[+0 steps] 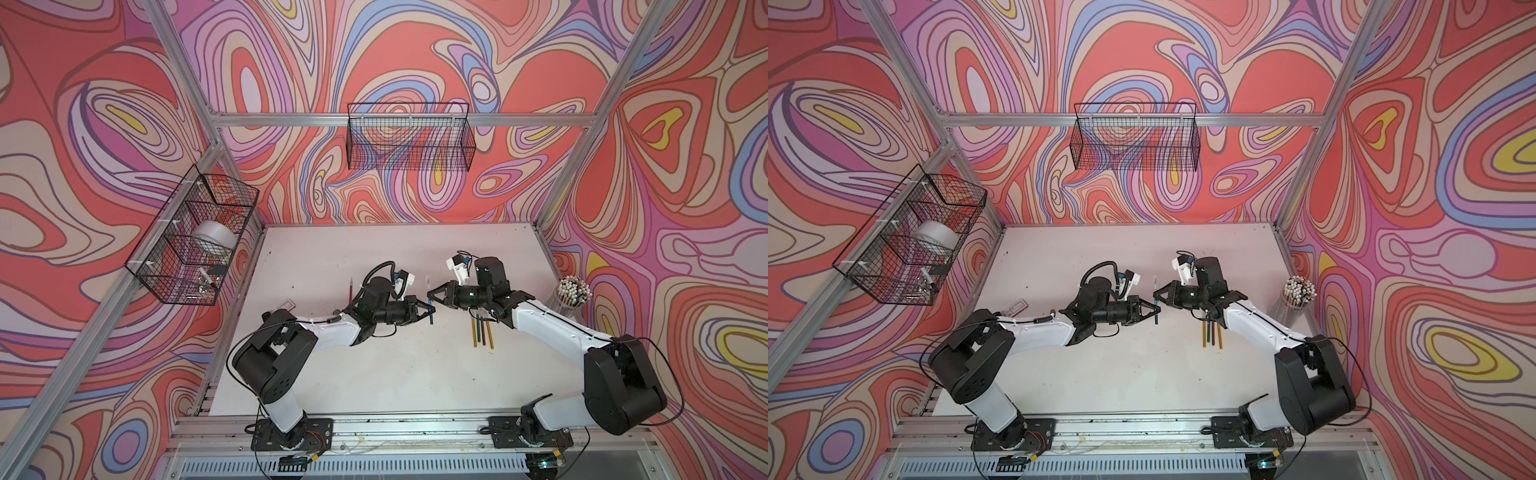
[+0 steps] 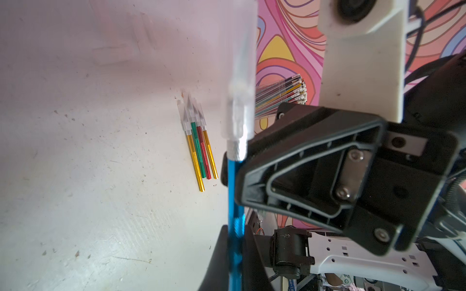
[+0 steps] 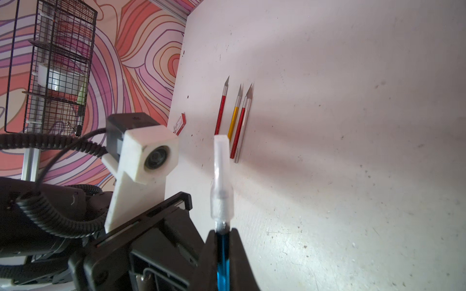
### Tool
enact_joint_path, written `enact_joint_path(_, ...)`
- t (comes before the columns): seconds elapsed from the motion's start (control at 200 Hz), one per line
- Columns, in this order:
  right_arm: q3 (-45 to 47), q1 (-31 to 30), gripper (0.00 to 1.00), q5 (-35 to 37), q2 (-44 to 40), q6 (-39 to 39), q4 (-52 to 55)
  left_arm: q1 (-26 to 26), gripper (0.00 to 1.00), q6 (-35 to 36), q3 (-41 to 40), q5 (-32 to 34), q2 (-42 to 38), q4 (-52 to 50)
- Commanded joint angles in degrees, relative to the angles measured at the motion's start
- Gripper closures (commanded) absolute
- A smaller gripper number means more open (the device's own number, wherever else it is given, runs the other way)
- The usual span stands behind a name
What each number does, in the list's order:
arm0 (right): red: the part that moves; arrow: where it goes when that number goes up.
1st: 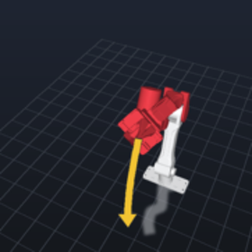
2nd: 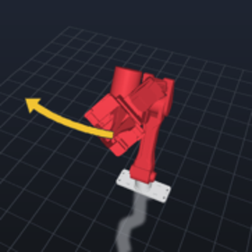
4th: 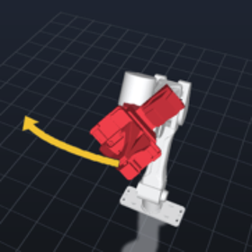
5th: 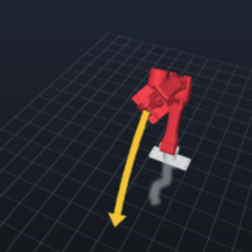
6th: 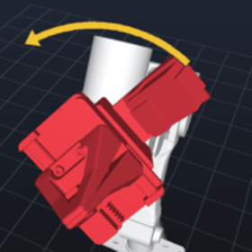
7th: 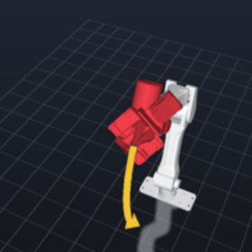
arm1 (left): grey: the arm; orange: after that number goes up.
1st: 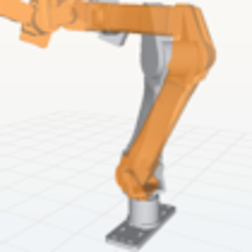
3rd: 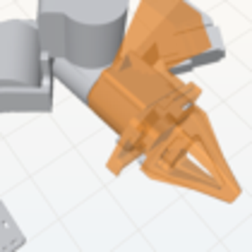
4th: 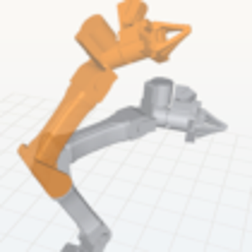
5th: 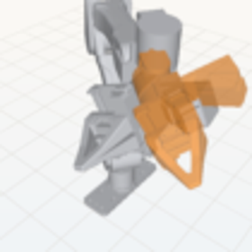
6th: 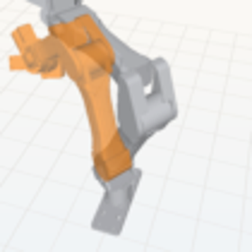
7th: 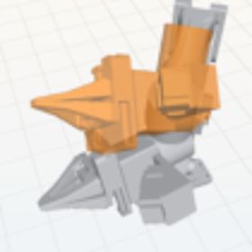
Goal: Remove protective caps from carving knives
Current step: Pick up the carving knife from the center of the board, then remove the protective sleeve from the carving knife.
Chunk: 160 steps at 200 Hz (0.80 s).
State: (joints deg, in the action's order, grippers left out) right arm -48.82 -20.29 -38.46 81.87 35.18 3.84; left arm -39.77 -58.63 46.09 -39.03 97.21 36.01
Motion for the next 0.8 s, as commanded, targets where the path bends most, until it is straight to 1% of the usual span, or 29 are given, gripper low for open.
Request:
enact_joint_path(0.0, 0.2, -0.4, 0.90, 0.0, 0.2, -0.5, -0.2, -0.1, 1.00, -0.1, 1.2, -0.3, 0.8, 1.2)
enact_joint_path(0.09, -0.1, -0.4, 0.90, -0.1, 0.2, -0.5, 0.0, -0.1, 1.00, 0.4, 1.3, -0.3, 0.8, 0.7)
enact_joint_path(0.21, -0.3, -0.4, 0.77, 0.8, -0.5, -0.1, 0.4, -0.1, 1.00, 2.6, 1.5, 0.7, 0.3, -2.8)
enact_joint_path(0.315, -0.9, -0.4, 0.66, 4.8, -1.5, -0.3, 2.7, -0.1, 1.00, 4.7, 1.3, 1.7, -0.4, -6.2)
enact_joint_path(0.416, -1.3, -0.5, 0.61, 7.8, -1.8, -0.1, 3.9, -0.5, 1.00, 6.5, 1.3, 2.6, -0.9, -8.8)
enact_joint_path(0.606, -3.7, -1.5, 0.61, 10.8, -0.2, 0.2, 4.9, -1.6, 1.00, 9.5, 2.3, 4.0, -1.4, -13.1)
enact_joint_path(0.796, -5.9, -3.3, 0.65, 13.3, 2.9, -0.1, 5.6, -2.3, 1.00, 11.0, 3.0, 5.0, -1.7, -15.5)
